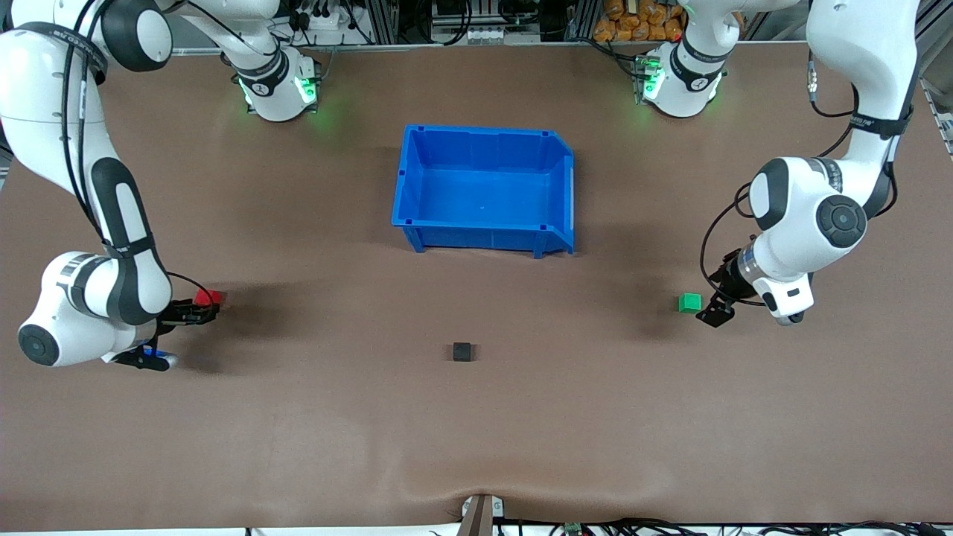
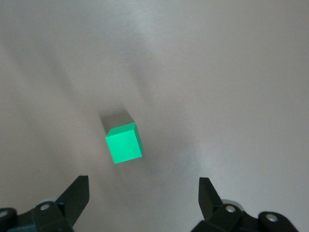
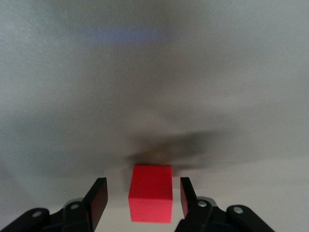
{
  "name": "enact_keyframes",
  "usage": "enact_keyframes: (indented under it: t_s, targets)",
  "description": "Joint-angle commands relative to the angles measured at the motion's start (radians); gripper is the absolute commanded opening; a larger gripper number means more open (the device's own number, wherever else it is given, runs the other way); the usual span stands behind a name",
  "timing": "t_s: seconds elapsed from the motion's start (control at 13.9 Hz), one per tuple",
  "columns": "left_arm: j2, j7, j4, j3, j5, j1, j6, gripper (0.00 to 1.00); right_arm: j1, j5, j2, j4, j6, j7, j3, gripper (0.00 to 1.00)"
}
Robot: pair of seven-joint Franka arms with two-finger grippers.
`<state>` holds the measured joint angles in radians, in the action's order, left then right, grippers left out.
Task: Attach green and red cubes to black cube
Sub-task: 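Grasp the red cube with the right gripper while the left gripper grasps the green cube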
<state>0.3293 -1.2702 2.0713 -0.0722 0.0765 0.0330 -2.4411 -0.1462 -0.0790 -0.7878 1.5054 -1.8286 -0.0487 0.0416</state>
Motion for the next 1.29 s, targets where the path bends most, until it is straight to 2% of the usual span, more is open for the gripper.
enact_keyframes:
  t_s: [0.0,0.07,0.14,0.29,0.5,0.65,0.79,0.86,0.93,1.22]
  targets:
    - [0.055,-0.189,0.004,-0.004,0.025,-0.01,-0.079,1.0,-0.016,-0.016,-0.016,0.009,0.005,0.001,-0.011,0.32]
    - [0.08,-0.248,0.003,-0.004,0.025,-0.008,-0.104,1.0,-0.019,-0.016,-0.014,0.007,0.011,0.004,-0.011,0.14]
    - [0.103,-0.285,0.004,-0.004,0.025,-0.007,-0.117,1.0,-0.024,-0.018,-0.014,0.001,0.011,0.019,-0.011,0.0]
    - [0.14,-0.29,0.007,-0.001,0.023,-0.007,-0.122,1.0,-0.021,-0.053,-0.007,-0.034,0.076,0.14,-0.014,0.0]
    - [0.163,-0.291,0.007,-0.001,0.023,-0.01,-0.154,1.0,0.032,-0.216,-0.005,-0.115,0.192,0.431,-0.019,0.0]
    - [0.168,-0.291,0.007,0.002,0.02,-0.01,-0.156,1.0,0.103,-0.367,-0.007,-0.128,0.178,0.728,-0.019,0.0]
    - [0.168,-0.293,0.009,0.002,0.02,-0.01,-0.156,1.0,0.19,-0.493,-0.007,-0.131,0.09,0.97,-0.017,0.0]
    - [0.166,-0.29,0.01,0.003,0.013,-0.01,-0.156,0.4,0.223,-0.537,-0.008,-0.131,0.037,1.069,-0.019,0.0]
    - [0.168,-0.291,0.01,0.002,0.009,-0.01,-0.156,0.02,0.272,-0.567,-0.01,-0.131,-0.024,1.161,-0.019,0.0]
    - [0.166,-0.294,0.009,0.002,0.011,-0.01,-0.156,0.0,0.434,-0.674,-0.054,-0.126,-0.337,1.403,-0.019,0.0]
